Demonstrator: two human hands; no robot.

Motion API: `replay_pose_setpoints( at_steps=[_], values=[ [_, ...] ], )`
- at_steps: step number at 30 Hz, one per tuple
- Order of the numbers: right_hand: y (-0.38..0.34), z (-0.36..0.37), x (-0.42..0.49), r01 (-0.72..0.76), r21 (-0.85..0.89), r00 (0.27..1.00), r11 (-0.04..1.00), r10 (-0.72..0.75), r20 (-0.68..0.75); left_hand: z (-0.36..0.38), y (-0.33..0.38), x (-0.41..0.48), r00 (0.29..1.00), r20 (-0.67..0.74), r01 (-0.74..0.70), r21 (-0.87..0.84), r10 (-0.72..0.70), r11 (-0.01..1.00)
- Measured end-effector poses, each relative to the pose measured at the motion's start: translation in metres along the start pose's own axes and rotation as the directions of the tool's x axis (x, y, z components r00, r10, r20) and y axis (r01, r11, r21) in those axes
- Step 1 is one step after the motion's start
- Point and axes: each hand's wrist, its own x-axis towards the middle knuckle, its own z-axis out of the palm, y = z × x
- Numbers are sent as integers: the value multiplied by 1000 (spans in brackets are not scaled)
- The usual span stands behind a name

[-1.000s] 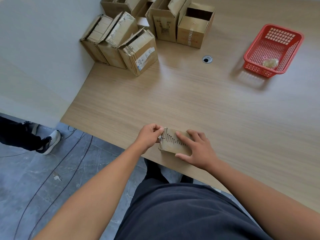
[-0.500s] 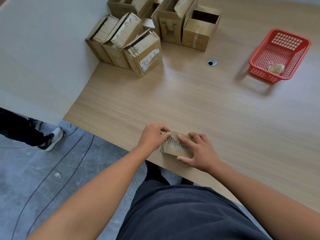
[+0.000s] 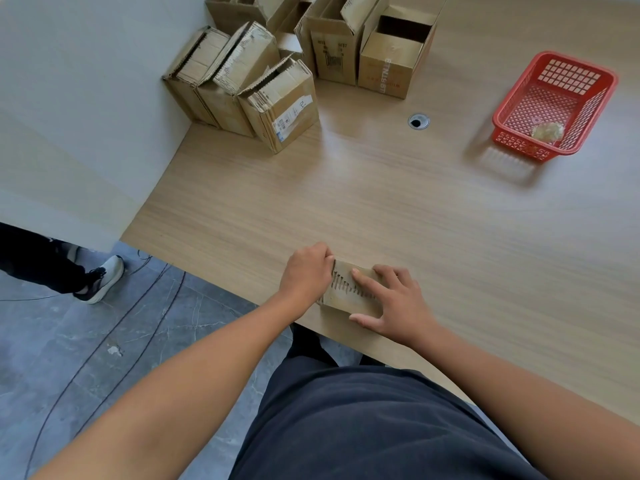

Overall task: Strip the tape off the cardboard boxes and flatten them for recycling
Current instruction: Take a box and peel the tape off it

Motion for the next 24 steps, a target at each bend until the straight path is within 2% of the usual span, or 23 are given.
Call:
replay_pose_setpoints(
  at_steps=[3,5,6,8,9,11,13,18,24],
  values=[
    [-1,0,0,-1,-1,1000,1000,1,-2,3,2,3,975,-2,220,-180,-224,959],
    [-1,0,-1,7,-1,1000,1000,-7,-2,6,1,6,929,57,366,-306,-367,879],
    [-1,0,-1,13,-4,1000,1000,-13,0,7,0,7,891,118,447,-405,-439,798],
    [0,1,-2,24,-9,1000,1000,-24,8,7,-1,10,792,287,588,-597,-540,546],
    [0,0,-2,25,-10,1000,1000,-25,11,6,-2,12,743,360,637,-639,-564,432],
    [0,0,-2,21,-10,1000,1000,-21,13,2,-5,14,662,477,708,-650,-578,274],
    [0,0,-1,17,-5,1000,1000,-17,13,-1,-7,16,599,582,763,-622,-549,174],
    [0,0,0,24,17,1000,1000,-24,12,-4,-16,13,530,711,817,-574,-462,52],
    [2,1,0,44,60,999,997,-46,20,-6,-23,5,467,801,853,-519,-375,-46]
  ],
)
